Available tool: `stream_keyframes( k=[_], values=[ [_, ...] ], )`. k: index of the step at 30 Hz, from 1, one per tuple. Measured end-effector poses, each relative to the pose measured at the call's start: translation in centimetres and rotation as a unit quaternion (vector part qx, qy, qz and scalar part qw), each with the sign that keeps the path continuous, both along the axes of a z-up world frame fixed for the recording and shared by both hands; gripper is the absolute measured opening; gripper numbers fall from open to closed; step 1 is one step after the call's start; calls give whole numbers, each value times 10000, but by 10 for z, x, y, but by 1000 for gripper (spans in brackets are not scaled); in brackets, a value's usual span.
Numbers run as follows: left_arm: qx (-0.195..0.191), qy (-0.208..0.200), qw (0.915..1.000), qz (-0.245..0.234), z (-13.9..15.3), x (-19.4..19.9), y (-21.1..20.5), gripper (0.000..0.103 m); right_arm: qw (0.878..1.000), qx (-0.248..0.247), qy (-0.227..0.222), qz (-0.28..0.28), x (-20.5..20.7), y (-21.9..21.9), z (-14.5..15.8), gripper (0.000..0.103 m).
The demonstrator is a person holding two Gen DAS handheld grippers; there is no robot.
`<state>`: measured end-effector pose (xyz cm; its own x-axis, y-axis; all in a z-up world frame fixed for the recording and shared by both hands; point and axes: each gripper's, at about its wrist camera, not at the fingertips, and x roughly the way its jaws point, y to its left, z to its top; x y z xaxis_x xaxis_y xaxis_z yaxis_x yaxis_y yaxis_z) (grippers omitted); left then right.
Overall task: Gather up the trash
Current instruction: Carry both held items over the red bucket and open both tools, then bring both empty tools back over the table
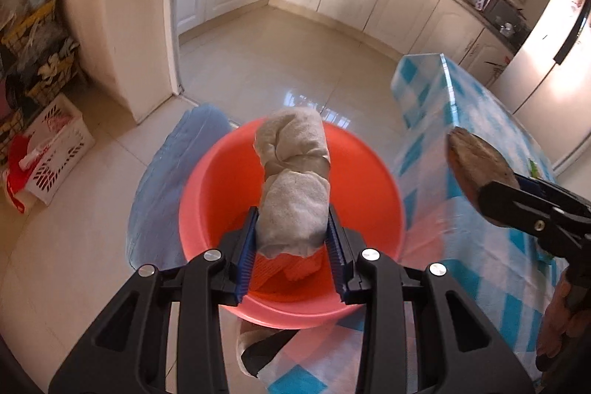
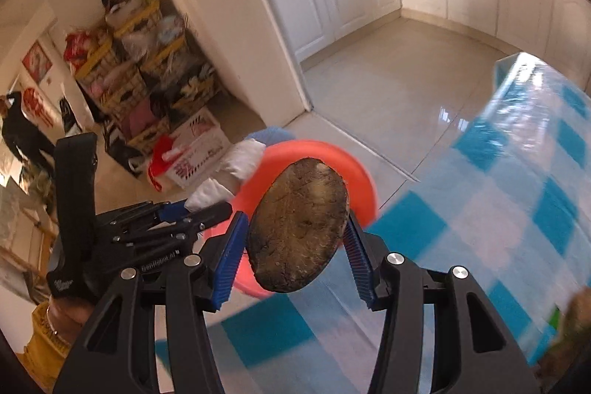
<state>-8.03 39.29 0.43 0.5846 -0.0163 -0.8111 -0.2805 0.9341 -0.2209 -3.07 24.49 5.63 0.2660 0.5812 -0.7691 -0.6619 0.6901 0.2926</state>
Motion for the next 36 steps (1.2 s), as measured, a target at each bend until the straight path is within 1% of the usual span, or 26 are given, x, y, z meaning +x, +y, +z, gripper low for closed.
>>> stream_keyframes(
  k=[2,4,5,6,7,10,12,13,15,16,17,22,30,36],
  values=[
    [-35,93,9999,51,-10,2,5,36,9999,-89,102,56,6,13,-11,53],
    [-89,181,9997,102,-18,7,8,40,9996,-150,211,57,11,24,-19,54],
    [-62,205,9997,122,-20,6,9,50,9996,-125,254,43,13,27,-21,54],
    [-19,227,9996,154,-23,7,9,64,9995,-75,294,11,15,28,-23,55],
    [27,239,9995,201,-26,8,10,68,9994,-44,329,-20,17,27,-23,60],
    [79,225,9994,253,-28,5,11,70,9992,97,334,-179,21,21,-18,72],
    [233,189,9989,360,-26,3,12,80,9990,203,320,-246,19,13,-11,77],
    [322,161,9986,386,-24,1,11,80,9988,247,284,-312,17,8,-7,81],
    [403,139,9984,381,-20,2,9,83,9984,339,223,-403,13,-3,0,84],
    [445,113,9982,393,-17,1,7,83,9980,378,202,-454,12,-7,2,88],
    [495,67,9979,400,-13,-1,5,84,9976,423,180,-522,10,-14,5,89],
    [746,-109,9967,307,6,-9,-7,85,9955,532,-16,-788,-3,-45,17,89],
    [691,-408,9968,45,32,-19,-35,86,9901,684,-283,-1191,-24,-95,29,89],
    [705,-472,9962,-218,44,-20,-62,86,9858,808,-255,-1452,-35,-128,31,89]
  ],
)
